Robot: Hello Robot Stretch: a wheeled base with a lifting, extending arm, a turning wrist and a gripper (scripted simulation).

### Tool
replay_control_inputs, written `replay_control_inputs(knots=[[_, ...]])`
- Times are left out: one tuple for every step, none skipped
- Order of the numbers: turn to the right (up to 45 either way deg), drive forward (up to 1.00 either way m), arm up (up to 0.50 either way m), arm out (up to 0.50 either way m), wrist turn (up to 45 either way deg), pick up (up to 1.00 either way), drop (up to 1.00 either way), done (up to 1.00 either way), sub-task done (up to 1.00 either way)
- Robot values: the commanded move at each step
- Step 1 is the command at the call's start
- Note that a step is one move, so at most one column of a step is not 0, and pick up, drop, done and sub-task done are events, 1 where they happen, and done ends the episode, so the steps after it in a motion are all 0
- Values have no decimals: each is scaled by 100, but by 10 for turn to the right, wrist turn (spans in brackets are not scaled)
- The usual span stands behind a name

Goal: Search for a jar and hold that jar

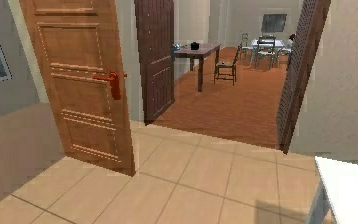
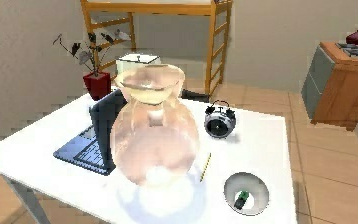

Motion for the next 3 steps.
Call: replay_control_inputs(knots=[[0, 0, 50, 0, 0, 0, 0, 0, 0], [0, 0, 38, 0, 0, 0, 0, 0, 0], [0, 0, 0, 18, 0, 0, 0, 0, 0]])
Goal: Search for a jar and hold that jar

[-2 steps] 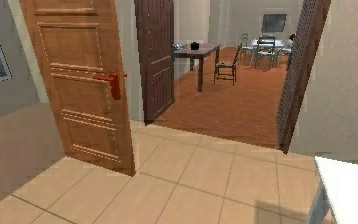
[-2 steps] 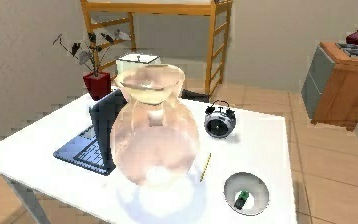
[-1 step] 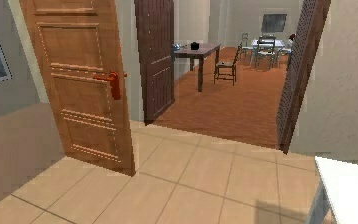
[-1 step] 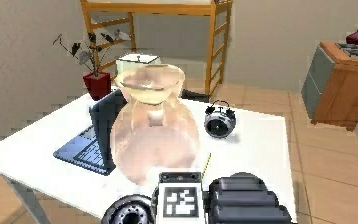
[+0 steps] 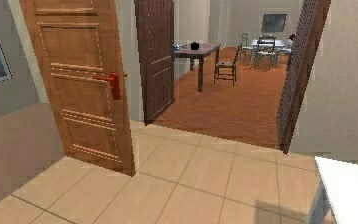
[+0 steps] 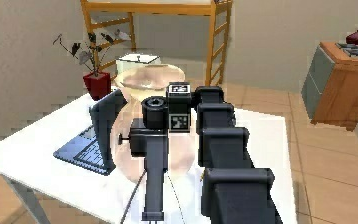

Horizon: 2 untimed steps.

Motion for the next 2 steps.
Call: replay_control_inputs(knots=[[0, 0, 0, 0, 450, 0, 0, 0, 0], [0, 0, 0, 0, 450, 0, 0, 0, 0]])
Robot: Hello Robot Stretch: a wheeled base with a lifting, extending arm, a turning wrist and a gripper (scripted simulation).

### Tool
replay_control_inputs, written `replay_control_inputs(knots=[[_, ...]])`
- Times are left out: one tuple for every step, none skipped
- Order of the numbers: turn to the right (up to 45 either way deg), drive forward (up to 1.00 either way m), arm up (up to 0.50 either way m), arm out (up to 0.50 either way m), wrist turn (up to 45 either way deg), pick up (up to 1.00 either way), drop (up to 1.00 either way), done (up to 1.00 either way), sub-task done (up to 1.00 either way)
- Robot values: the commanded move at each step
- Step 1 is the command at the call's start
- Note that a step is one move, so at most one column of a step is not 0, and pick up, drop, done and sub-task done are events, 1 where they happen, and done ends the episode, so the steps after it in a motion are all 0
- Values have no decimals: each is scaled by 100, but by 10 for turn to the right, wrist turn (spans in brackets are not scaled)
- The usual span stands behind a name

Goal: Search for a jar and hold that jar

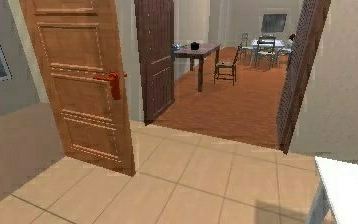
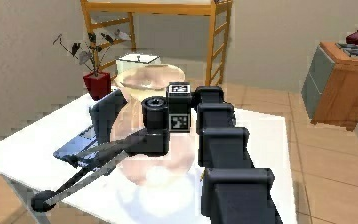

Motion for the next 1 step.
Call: replay_control_inputs(knots=[[0, 0, 0, 0, 450, 0, 0, 0, 0]])
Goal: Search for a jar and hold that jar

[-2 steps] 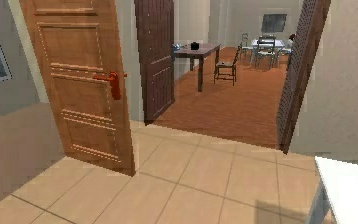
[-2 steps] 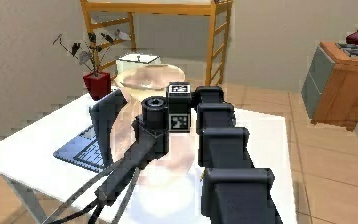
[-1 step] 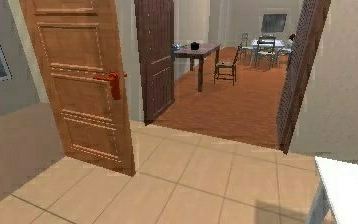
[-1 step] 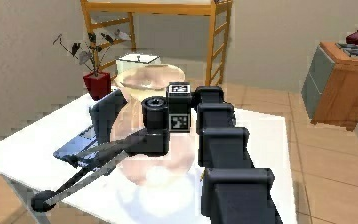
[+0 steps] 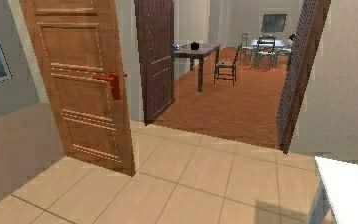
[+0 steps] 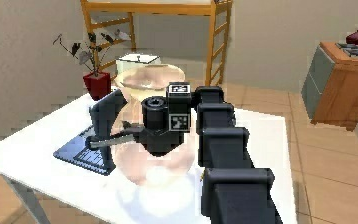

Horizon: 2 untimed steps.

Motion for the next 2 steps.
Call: replay_control_inputs(knots=[[0, 0, 0, 0, 360, 0, 0, 0, 0], [0, 0, 0, 0, 0, 100, 0, 0, 0]])
